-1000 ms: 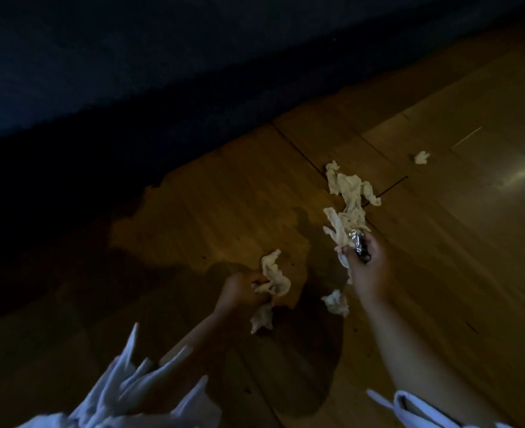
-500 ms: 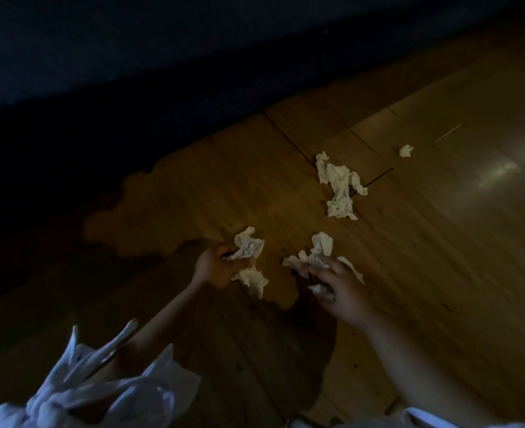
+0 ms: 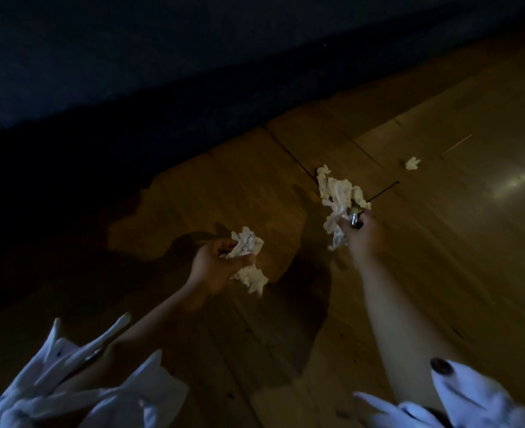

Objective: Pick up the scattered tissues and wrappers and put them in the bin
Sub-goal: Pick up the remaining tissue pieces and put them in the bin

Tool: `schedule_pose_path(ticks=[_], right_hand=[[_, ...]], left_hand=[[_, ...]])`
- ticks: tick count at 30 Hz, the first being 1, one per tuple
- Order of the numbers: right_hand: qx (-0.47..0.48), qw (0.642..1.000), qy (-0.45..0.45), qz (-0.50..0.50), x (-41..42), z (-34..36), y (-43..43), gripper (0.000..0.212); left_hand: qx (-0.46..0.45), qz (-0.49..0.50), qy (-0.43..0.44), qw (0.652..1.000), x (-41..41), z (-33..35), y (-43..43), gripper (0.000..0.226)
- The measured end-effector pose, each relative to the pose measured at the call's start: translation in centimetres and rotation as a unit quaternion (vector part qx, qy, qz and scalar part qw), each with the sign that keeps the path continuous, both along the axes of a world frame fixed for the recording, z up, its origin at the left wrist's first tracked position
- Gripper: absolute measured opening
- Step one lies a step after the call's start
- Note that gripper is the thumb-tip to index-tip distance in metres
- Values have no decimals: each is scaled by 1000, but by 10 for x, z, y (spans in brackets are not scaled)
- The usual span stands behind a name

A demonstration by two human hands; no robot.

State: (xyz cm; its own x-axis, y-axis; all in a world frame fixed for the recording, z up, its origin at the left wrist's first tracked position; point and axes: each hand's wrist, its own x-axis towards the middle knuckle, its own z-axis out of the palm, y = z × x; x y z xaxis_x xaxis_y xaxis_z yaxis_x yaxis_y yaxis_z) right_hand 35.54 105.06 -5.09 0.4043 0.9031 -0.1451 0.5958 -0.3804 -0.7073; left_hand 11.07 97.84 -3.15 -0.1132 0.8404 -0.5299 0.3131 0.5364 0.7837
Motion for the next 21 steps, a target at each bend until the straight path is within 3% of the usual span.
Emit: schedule_pose_path(ticks=[4,8,11,15,18,21], right_hand=[[-76,997,-10,32,-5,-15,14,32],[-38,989,-86,111,-18,-22,-7,32],[-19,987,-43,151,-28,-29,-26,29],[-47,991,105,74,-32,-16,-35,38],[10,992,116,44,-24,-1,-21,48],[-26,993,112,-15,-13,11,13,46]], left_hand=[[20,-2,-3,1000,8,8,6,55],[15,-10,-10,1000,13,8,7,53],[10,-9,-13,1000,16,5,4,51],[5,5,-12,1000,15,2,1,52],[8,1,-6,1000,11,0,0,54],[6,-12,16,1000,6,1,1,57]])
